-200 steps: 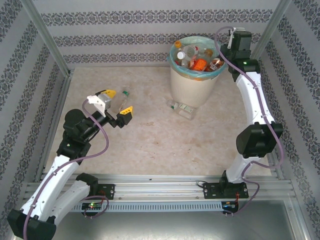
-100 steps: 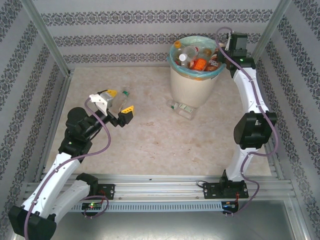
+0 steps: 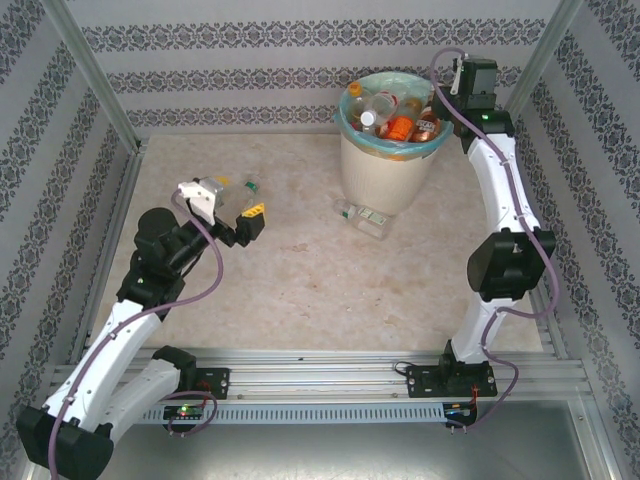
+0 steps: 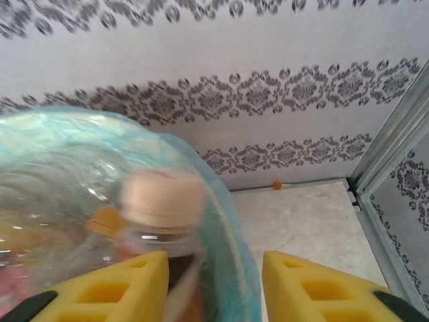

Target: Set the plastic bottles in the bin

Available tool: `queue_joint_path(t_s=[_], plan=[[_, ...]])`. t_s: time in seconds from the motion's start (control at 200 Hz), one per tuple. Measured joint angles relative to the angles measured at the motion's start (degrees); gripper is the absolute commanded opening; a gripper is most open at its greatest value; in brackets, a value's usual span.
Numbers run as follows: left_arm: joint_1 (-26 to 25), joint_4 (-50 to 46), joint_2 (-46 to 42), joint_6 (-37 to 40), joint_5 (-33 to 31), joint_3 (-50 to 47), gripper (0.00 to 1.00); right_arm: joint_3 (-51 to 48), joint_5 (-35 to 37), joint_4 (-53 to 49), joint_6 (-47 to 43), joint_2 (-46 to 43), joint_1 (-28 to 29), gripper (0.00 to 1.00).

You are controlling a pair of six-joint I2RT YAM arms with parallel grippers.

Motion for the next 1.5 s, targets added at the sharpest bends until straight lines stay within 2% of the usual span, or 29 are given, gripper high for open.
queue_joint_path(t_s=[0.205, 0.34, 0.465, 0.694, 0.924, 1.074, 1.224, 1.284, 1.499], plan=[[0.0, -9.8, 7.9, -1.1, -9.4, 8.5, 1.00, -2.0, 0.3, -0.2, -0.4, -9.4, 1.7, 0.49], [1.1, -14.6, 12.7, -2.8, -10.6, 10.7, 0.99, -4.9, -0.2, 0.5, -0.2, -14.7, 1.7, 0.47], [4.1, -20.3, 21.3, -4.3, -10.6, 16.5, 0.96, -10.3, -1.4, 1.6, 0.3, -18.3, 2.9, 0.46], [9.3, -29.5, 39.0, -4.5, -7.7, 28.2, 0.93, -23.0, -1.6, 2.5, 0.0, -25.4, 13.6, 0.47], [10.5, -34.8, 56.1, -1.8, -8.4, 38.3, 0.90, -32.0, -0.7, 4.2, -2.1, -36.5, 21.8, 0.48], [10.8, -36.5, 61.6, 0.2, -9.7, 38.7, 0.88, -36.1, 0.7, 5.9, -3.8, -43.3, 24.0, 0.48], [11.5, -37.1, 63.8, 2.0, -11.0, 39.8, 0.82, -38.9, 3.3, 6.8, -5.2, -47.6, 24.6, 0.49], [11.5, -37.4, 64.3, 2.4, -10.8, 40.3, 0.80, -39.6, 3.9, 7.1, -5.6, -48.4, 24.6, 0.49], [11.6, -38.0, 66.8, 3.8, -11.0, 41.4, 0.82, -39.9, 4.7, 7.1, -6.1, -47.9, 24.6, 0.49]])
